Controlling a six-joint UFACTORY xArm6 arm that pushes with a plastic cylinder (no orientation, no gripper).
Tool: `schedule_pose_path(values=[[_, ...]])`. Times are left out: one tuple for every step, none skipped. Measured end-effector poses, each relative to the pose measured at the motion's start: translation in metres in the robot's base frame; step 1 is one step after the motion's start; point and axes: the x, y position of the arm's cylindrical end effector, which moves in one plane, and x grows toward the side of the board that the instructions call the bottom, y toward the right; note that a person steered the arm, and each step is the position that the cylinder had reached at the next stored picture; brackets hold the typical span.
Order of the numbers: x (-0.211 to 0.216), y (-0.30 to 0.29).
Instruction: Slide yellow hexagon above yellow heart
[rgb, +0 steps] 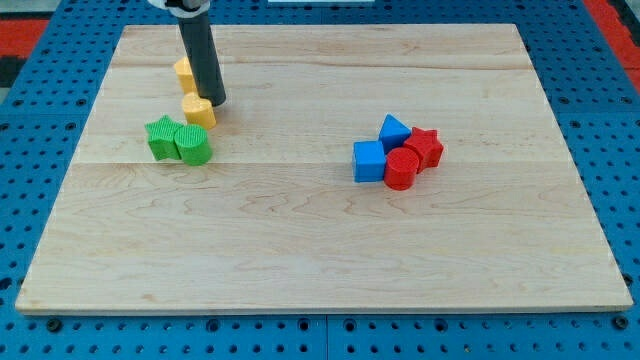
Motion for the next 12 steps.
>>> schedule_pose_path(values=[[0.012,0.0],[0.012,0.0],[-0.011,0.012],[-0.058,0.019],[-0.091,-0.001],[-0.092,-0.04],[-0.083,-0.048],[-0.074,-0.047],[-0.074,-0.046],[-0.074,-0.046],[-0.071,-0.041],[-0.05,-0.041]])
